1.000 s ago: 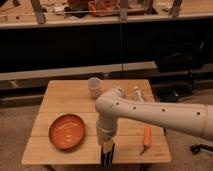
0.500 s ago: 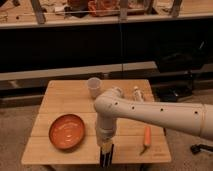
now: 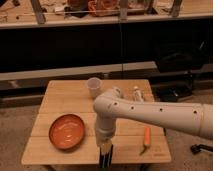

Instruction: Knock the eraser over

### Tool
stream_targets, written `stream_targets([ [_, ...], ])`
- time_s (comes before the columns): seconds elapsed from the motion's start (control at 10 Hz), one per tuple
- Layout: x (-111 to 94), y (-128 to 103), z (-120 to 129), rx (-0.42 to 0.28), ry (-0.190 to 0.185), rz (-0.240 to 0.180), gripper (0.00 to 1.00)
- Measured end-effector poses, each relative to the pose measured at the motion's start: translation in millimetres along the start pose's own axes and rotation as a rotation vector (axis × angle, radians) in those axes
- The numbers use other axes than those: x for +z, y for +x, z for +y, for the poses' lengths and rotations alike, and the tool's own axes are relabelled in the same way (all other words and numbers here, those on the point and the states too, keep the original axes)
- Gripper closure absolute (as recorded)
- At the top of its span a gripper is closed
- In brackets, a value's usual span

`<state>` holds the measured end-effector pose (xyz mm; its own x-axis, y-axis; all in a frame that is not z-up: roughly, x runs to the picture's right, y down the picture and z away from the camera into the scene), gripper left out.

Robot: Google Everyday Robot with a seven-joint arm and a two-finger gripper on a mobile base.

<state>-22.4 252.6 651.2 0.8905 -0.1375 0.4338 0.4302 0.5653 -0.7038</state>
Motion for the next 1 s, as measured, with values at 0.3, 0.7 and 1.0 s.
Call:
stream_targets([
  [0.3, 0.6, -2.5, 0.9, 0.01, -0.006, -0.002, 0.61],
  [0.7, 0.6, -7.1, 1.4, 0.018, -0.012, -0.002, 0.4],
  [1.0, 0.2, -9.2, 2.3, 0.029, -0.017, -0.003, 0.49],
])
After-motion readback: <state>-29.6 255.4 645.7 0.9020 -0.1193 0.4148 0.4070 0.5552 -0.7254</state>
